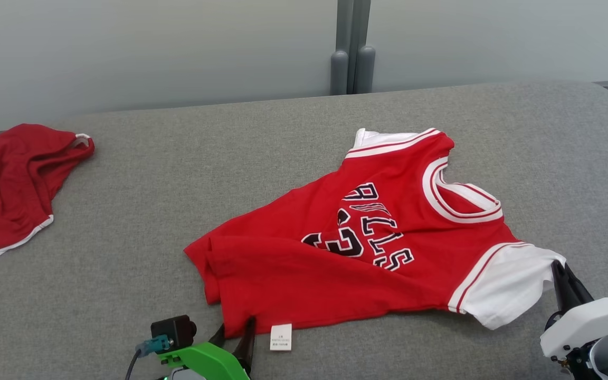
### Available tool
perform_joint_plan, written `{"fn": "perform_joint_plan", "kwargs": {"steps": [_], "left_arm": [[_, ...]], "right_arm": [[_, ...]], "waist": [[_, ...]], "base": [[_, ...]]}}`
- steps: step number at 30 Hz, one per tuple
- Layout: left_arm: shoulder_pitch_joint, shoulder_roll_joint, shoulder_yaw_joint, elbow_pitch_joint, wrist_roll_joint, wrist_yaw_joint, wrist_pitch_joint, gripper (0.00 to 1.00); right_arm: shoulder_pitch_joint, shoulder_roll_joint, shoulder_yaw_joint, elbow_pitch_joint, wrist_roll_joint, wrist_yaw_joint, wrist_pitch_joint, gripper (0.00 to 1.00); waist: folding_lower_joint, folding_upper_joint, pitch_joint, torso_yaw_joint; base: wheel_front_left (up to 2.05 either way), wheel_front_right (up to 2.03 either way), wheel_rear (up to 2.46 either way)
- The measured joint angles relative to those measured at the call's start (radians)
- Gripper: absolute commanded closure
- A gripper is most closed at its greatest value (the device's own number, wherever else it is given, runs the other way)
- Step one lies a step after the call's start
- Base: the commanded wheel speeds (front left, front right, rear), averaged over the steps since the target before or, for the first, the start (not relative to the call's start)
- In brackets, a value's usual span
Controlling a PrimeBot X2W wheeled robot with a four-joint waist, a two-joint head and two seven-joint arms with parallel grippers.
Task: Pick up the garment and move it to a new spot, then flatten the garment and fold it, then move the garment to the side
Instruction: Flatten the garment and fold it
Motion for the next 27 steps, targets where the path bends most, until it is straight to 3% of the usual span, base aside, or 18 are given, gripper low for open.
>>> {"fn": "perform_joint_plan", "kwargs": {"steps": [1, 3, 4, 14, 21, 27], "left_arm": [[-0.008, -0.002, -0.005, 0.011, 0.0, -0.006, 0.0, 0.51], [-0.019, -0.006, -0.018, 0.03, 0.001, -0.018, 0.001, 0.89], [-0.022, -0.007, -0.022, 0.035, 0.001, -0.021, 0.002, 1.0], [-0.018, 0.003, -0.016, -0.018, -0.025, -0.061, -0.009, 1.0], [0.012, 0.042, 0.065, -0.239, -0.091, -0.06, -0.045, 1.0], [0.035, 0.077, 0.133, -0.478, -0.142, -0.025, -0.043, 1.0]], "right_arm": [[-0.002, 0.0, 0.001, 0.0, 0.0, 0.0, 0.0, 1.0], [-0.003, 0.0, 0.003, 0.0, 0.0, 0.0, 0.0, 1.0], [-0.003, 0.0, 0.003, 0.001, 0.0, 0.0, 0.0, 1.0], [-0.027, 0.0, 0.005, 0.002, 0.001, 0.0, -0.022, 1.0], [-0.054, 0.0, 0.011, -0.061, 0.038, 0.0, -0.044, 1.0], [-0.085, 0.0, 0.022, -0.154, 0.094, 0.0, -0.043, 1.0]], "waist": [[0.0, 0.0, 0.001, -0.001], [0.0, 0.0, 0.002, -0.002], [0.0, 0.0, 0.003, -0.002], [0.0, 0.0, 0.002, 0.006], [0.0, 0.0, -0.015, 0.016], [0.0, 0.0, -0.042, 0.02]], "base": [[0.0, 0.0, 0.0], [0.0, 0.0, 0.0], [0.0, 0.0, 0.0], [0.0, 0.0, 0.0], [0.0, 0.0, 0.0], [0.0, 0.0, 0.0]]}}
